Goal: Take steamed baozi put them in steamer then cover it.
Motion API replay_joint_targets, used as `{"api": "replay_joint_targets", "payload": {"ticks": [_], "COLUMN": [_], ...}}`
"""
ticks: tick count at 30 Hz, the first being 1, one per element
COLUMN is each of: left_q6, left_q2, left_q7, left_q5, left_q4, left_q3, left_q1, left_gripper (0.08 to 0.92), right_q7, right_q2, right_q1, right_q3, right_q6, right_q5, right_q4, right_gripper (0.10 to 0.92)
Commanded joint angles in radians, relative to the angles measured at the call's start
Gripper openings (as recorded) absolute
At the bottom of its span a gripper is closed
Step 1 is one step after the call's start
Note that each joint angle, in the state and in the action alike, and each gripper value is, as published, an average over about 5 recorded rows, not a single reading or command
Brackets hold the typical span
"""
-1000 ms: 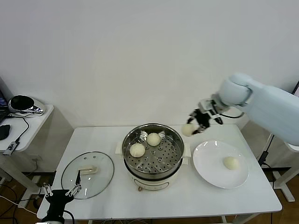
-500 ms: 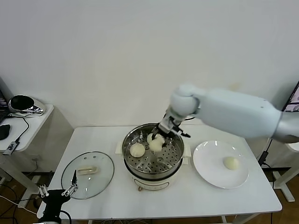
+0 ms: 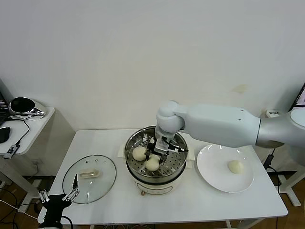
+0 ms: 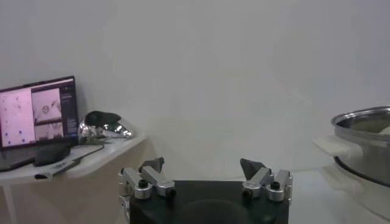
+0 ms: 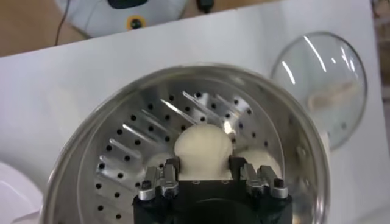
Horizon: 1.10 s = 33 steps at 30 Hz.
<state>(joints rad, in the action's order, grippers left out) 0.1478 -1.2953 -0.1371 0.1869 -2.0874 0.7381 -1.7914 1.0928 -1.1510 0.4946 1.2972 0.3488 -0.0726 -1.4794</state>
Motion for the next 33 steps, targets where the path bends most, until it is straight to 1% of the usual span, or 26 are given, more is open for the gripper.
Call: {"api": "replay_joint_targets", "payload": {"ticks": [1,4,8,10,13,16,20,24,28,33], "left_q6": [0.000,-0.001,-0.001,-0.002,-0.002,-0.002,-0.003,-0.003,-0.002,-0.002], "left_q2": [0.000,0.000,0.003,0.006,0.012,0.020,0.034,0.048,0.056,0.059], "left_q7": [-0.001,-0.001,0.000,0.000,0.001,0.001,0.002,0.003,0.004,0.006], "left_q5": [0.005,0.005,0.006,0.006,0.007,0.007,0.011,0.012,0.011,0.007], "left_q4": [0.003,0.002,0.001,0.002,0.004,0.004,0.005,0.010,0.014,0.007], "left_q3": [-0.001,-0.002,-0.002,-0.003,-0.007,-0.009,-0.011,-0.018,-0.026,-0.036], "left_q1": [0.001,0.003,0.006,0.007,0.007,0.008,0.013,0.020,0.024,0.022], "left_gripper": [0.823,0.823,0.823,0.823,0.823,0.823,0.823,0.823,0.823,0.823], "right_q7": [-0.010,-0.010,0.001,0.016,0.049,0.082,0.095,0.072,0.055,0.065], "right_q2": [-0.012,0.008,0.050,0.085,0.157,0.251,0.407,0.594,0.720,0.810], "right_q1": [-0.016,0.005,0.061,0.097,0.155,0.202,0.230,0.206,0.125,-0.118], "right_q3": [0.015,0.006,-0.035,-0.057,-0.065,-0.060,-0.042,-0.037,-0.075,-0.252], "right_q6": [0.075,0.082,0.070,0.049,-0.015,-0.144,-0.360,-0.526,-0.585,-0.554], "right_q5": [-0.038,-0.035,-0.004,0.012,0.038,0.101,0.181,0.198,0.176,0.072], "right_q4": [-0.010,-0.013,-0.016,-0.016,-0.026,-0.058,-0.119,-0.162,-0.166,-0.106], "right_gripper": [0.524,0.569,0.677,0.738,0.801,0.820,0.822,0.823,0.823,0.823]}}
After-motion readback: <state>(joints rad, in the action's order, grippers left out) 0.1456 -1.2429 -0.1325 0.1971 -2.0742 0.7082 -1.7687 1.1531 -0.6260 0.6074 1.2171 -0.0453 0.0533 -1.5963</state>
